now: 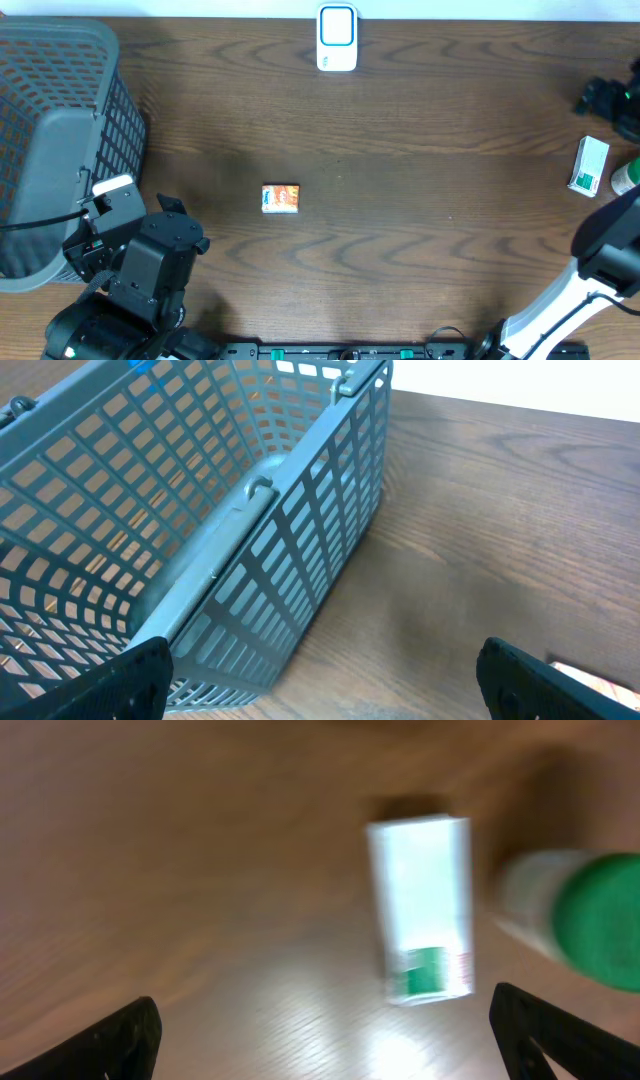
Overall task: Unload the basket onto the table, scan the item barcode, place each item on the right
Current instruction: 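Move the right gripper to the small orange box at center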
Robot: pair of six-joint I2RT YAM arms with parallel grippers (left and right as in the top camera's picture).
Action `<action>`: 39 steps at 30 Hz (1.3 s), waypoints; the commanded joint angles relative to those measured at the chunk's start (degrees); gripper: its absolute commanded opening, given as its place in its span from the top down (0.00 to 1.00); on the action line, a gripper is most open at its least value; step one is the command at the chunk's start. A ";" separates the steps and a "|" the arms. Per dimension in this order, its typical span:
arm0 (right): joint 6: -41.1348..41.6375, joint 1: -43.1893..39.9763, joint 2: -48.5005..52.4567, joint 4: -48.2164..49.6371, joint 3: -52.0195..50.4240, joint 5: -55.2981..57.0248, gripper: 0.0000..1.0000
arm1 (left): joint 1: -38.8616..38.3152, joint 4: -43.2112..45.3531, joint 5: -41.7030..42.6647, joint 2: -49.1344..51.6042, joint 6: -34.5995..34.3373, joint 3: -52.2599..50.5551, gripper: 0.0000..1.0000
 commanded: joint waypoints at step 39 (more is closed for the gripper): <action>39.76 75.21 -1.64 19.32 -21.31 3.61 0.01 | 0.28 -0.15 -0.68 -0.04 0.33 0.37 0.03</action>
